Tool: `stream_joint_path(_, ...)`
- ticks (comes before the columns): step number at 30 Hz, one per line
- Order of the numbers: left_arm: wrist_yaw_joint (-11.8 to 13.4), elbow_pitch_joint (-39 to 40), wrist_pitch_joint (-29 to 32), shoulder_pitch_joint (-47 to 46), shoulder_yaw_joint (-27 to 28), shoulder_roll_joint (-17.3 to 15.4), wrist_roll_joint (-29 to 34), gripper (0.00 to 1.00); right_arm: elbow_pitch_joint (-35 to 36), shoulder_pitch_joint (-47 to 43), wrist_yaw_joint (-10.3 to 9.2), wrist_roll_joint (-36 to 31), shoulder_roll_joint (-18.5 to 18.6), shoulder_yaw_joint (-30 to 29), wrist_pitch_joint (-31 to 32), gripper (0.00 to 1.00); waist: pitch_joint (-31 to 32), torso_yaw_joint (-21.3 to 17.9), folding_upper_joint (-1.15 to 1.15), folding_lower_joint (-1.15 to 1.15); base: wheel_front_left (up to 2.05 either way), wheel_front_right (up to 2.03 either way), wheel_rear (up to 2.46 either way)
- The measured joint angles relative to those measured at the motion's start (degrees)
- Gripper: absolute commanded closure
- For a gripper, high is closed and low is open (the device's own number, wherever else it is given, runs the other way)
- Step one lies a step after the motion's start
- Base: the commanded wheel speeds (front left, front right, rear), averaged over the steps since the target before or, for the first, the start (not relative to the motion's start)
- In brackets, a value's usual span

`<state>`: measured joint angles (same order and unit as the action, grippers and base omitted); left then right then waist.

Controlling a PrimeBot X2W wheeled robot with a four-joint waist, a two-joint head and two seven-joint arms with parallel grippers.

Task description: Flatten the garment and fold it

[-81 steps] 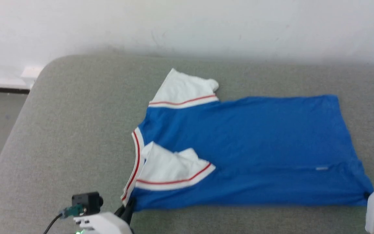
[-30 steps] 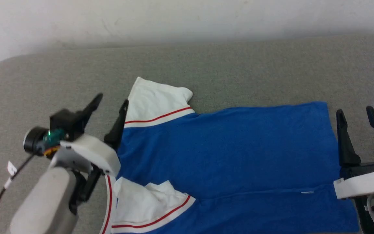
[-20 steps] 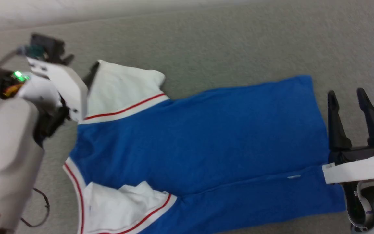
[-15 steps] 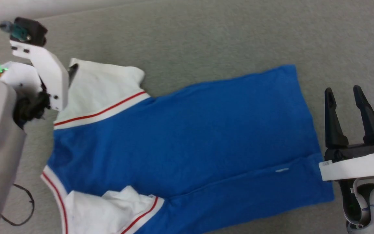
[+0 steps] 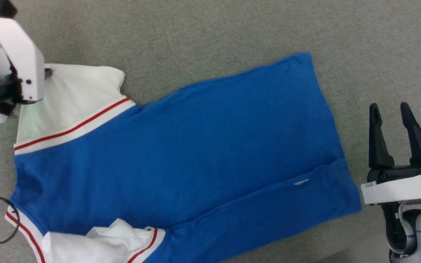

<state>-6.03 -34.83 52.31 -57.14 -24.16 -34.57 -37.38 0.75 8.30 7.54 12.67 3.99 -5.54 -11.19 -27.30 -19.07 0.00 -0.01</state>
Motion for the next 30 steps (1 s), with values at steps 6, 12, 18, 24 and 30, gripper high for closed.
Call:
stream_joint_path(6,-0.59,2.07,-4.03,0.81,-1.78,0.73,0.63,1.0,0.03,0.02,0.0,-0.62,0.73,-0.3,1.27,0.0,0.49,1.65,0.0,0.01,0.0,0.0,0.0)
stream_joint_path(12,-0.99,4.03,-14.3,3.49,-3.05,1.64,2.15,1.0,0.13,0.2,0.0,-0.67,6.26,0.58,8.55,0.0,3.02,4.06,0.0,0.01,0.0,0.0,0.0)
stream_joint_path(18,-1.05,10.02,-23.28,5.89,-4.36,2.16,2.58,1.0,0.47,3.13,0.01,3.59,16.85,6.65,24.18,0.0,5.52,7.91,0.0,0.0,0.0,0.0,0.0)
stream_joint_path(24,-1.07,19.52,-29.61,10.63,-5.84,2.98,3.09,1.0,-2.16,9.01,0.0,11.58,27.38,11.8,39.69,0.0,7.14,12.95,0.0,0.0,0.0,0.0,0.0)
stream_joint_path(30,0.48,30.39,-34.31,15.42,-6.59,4.21,3.99,1.0,-5.72,15.68,0.0,14.41,37.11,19.28,48.65,0.0,7.43,18.26,0.0,0.0,0.0,0.0,0.0)
